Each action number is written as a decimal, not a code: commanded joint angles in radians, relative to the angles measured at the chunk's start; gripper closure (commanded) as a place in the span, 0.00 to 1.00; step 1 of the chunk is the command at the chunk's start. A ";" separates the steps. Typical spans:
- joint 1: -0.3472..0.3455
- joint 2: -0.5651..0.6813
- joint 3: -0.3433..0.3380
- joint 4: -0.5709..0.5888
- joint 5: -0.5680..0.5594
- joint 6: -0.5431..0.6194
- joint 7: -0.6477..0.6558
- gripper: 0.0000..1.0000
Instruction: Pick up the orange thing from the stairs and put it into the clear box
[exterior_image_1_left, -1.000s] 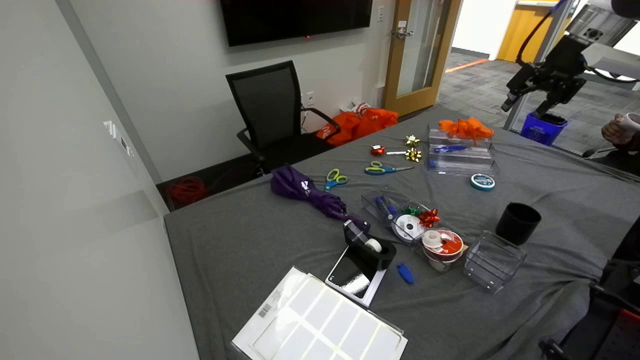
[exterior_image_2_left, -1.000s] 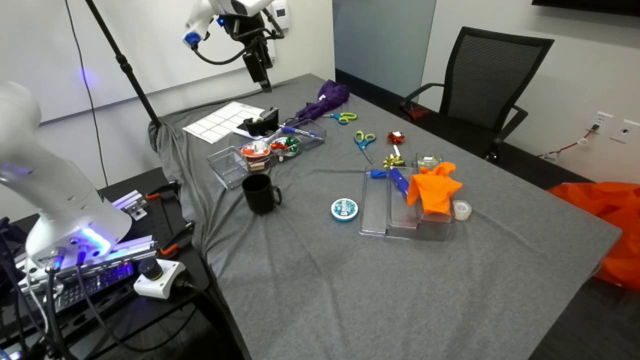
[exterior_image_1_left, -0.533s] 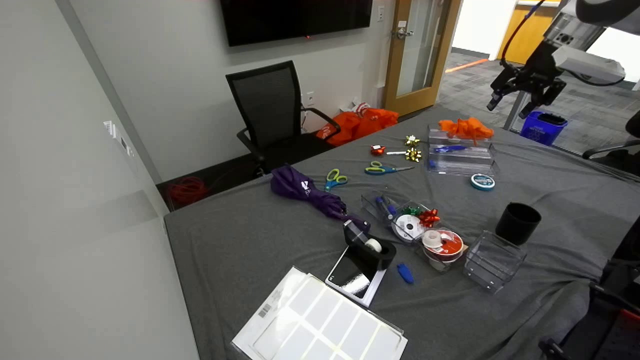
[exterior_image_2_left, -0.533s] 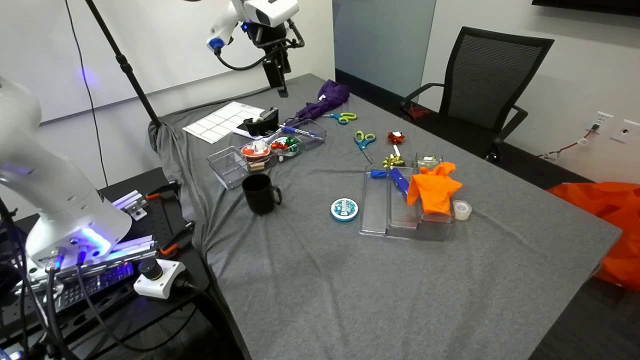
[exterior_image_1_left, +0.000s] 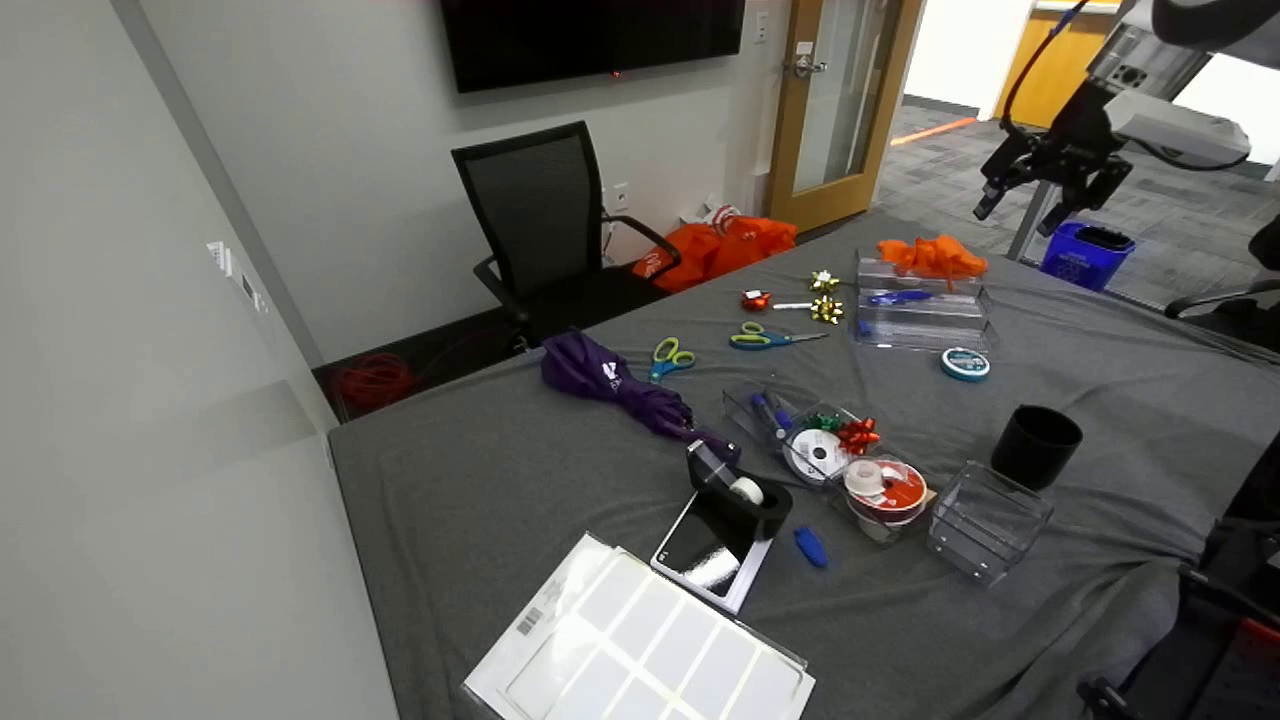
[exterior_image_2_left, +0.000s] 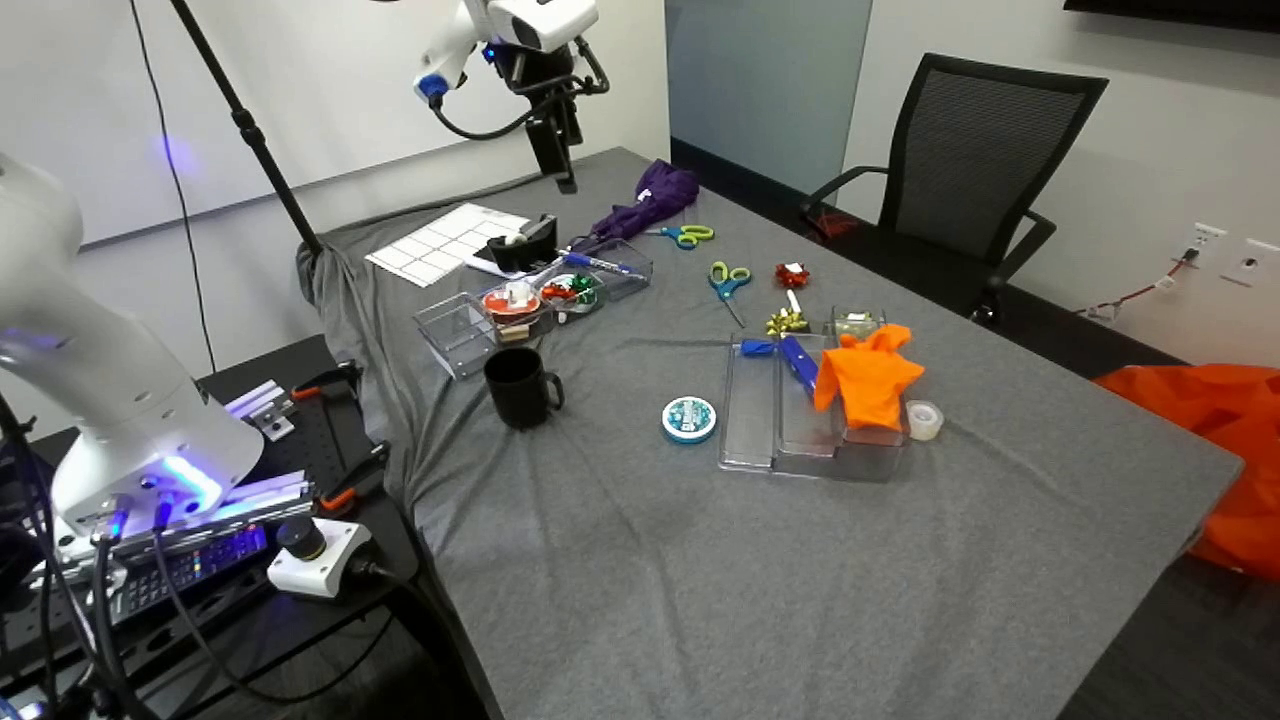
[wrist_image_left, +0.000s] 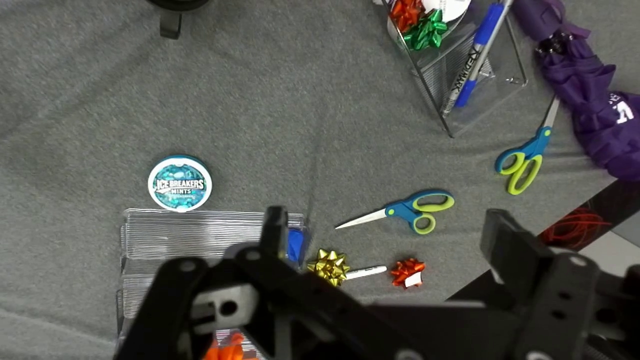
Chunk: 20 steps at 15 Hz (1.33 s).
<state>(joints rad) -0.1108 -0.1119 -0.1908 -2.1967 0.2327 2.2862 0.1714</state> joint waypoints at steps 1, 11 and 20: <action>-0.018 0.040 0.005 0.048 0.041 0.010 0.001 0.00; -0.109 0.391 -0.056 0.363 0.186 0.222 0.074 0.00; -0.153 0.714 -0.122 0.657 0.010 0.269 0.294 0.00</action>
<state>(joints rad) -0.2502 0.5033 -0.2932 -1.6429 0.2922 2.5666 0.4122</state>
